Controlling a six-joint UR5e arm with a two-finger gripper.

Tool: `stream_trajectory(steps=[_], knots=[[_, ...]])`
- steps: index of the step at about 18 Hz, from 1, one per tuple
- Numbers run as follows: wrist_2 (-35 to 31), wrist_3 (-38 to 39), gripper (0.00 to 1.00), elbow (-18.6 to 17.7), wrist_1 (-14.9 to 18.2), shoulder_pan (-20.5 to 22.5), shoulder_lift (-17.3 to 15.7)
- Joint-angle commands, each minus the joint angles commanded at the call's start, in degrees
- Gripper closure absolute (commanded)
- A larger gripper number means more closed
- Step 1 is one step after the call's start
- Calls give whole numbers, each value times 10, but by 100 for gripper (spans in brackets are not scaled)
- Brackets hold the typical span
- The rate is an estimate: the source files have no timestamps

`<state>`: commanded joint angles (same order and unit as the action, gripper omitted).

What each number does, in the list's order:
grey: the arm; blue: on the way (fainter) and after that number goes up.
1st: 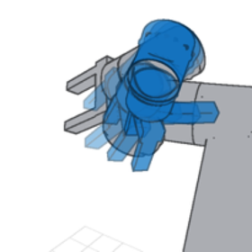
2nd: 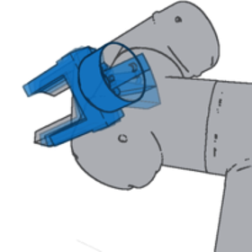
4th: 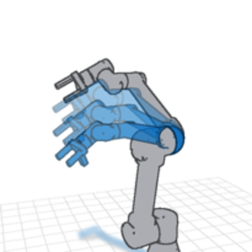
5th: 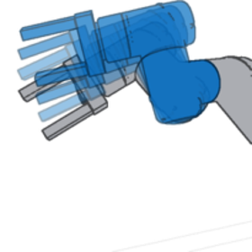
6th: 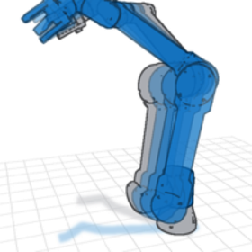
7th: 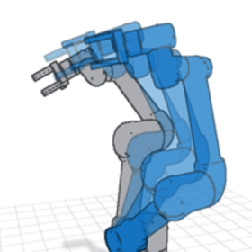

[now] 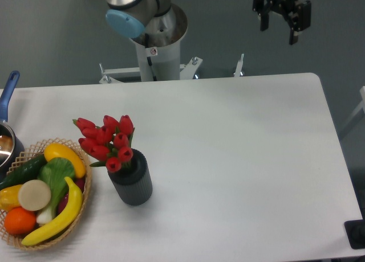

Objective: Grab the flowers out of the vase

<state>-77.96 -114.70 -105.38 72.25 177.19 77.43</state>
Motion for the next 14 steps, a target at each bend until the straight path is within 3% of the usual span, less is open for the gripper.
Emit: stream_trajectory(steps=[14], knots=[[4, 16, 0, -18, -4, -4, -6]])
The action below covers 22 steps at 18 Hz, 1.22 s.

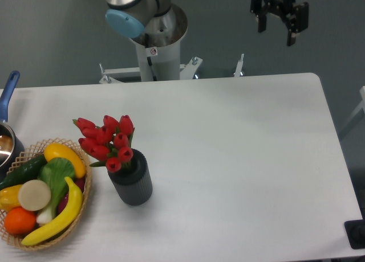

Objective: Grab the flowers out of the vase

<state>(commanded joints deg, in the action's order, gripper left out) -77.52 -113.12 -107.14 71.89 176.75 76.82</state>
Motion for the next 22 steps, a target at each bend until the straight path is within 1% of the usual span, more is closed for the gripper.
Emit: stream_trajectory(steps=[1, 3, 5, 8, 12, 14, 17, 20, 21, 22], knots=[[0, 9, 0, -3, -1, -1, -2], [12, 63, 0, -9, -2, -3, -4], [47, 116, 0, -17, -2, -4, -6], [97, 171, 0, -25, -3, -4, -6], [118, 251, 0, -27, -18, -9, -1], [126, 278, 0, -33, -25, -22, 1], [137, 328, 0, -43, -57, -46, 5], [142, 376, 0, -58, -109, -75, 16], [142, 389, 0, -61, -119, -84, 21], [142, 397, 0, -62, -122, -95, 25]])
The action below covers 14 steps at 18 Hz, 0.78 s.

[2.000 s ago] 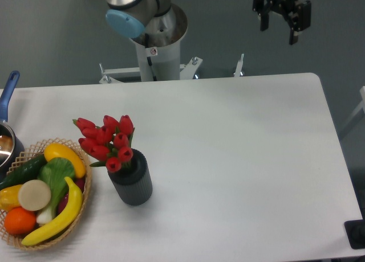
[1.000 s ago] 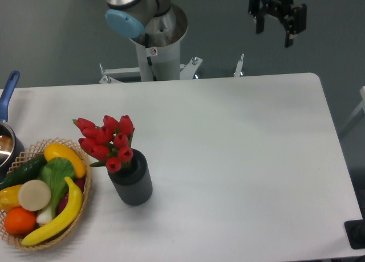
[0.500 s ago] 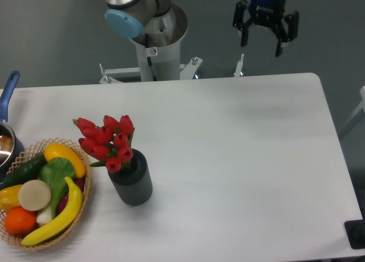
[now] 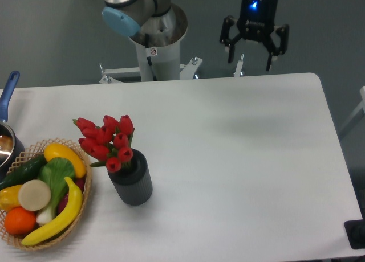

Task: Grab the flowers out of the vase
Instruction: 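Move the open gripper down toward the red tulips in the black vase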

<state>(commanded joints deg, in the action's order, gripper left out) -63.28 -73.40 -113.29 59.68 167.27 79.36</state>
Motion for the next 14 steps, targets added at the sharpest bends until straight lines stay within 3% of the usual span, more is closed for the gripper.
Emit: stream_trajectory(steps=[3, 8, 14], knots=[[0, 1, 0, -4, -10, -40, 20], [39, -3, 0, -27, -90, -86, 47], [127, -12, 0, -17, -98, -114, 73]])
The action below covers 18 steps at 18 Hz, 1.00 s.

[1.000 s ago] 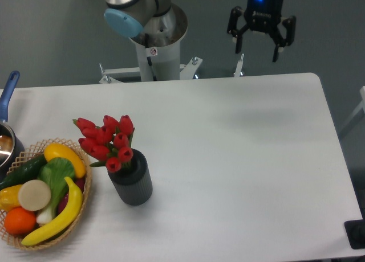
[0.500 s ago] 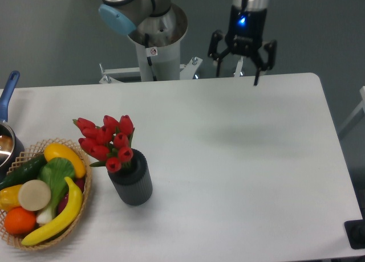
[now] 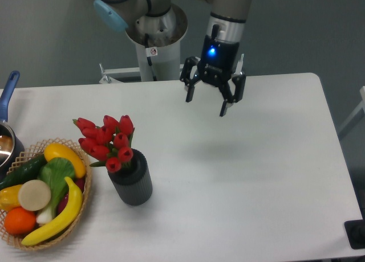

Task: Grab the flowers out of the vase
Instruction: 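Move the open gripper down toward the red tulips in the black vase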

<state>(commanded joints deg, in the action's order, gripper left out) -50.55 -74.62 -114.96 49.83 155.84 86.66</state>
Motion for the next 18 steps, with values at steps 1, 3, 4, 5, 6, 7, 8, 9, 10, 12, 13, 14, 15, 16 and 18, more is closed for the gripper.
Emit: stream_trajectory(steps=[1, 3, 4, 5, 6, 7, 8, 9, 10, 12, 13, 14, 15, 16, 18], knots=[[14, -4, 0, 1, -3, -4, 6], [40, -11, 0, 0, -11, -16, 13], [46, -13, 0, 0, -11, -22, 19], [46, -18, 0, -1, -12, -29, 22], [46, -23, 0, -4, -12, -39, 24], [46, -28, 0, -7, -12, -48, 24], [46, -30, 0, -8, -12, -56, 28], [46, -30, 0, -9, -11, -64, 32], [46, -30, 0, -11, -12, -70, 33], [46, -31, 0, -13, -12, -78, 35], [46, -31, 0, -13, -12, -83, 39], [46, -31, 0, -13, -13, -88, 40], [46, -31, 0, -12, -13, -91, 42], [46, -31, 0, -11, -13, -96, 47], [46, -31, 0, -4, -13, -107, 58]])
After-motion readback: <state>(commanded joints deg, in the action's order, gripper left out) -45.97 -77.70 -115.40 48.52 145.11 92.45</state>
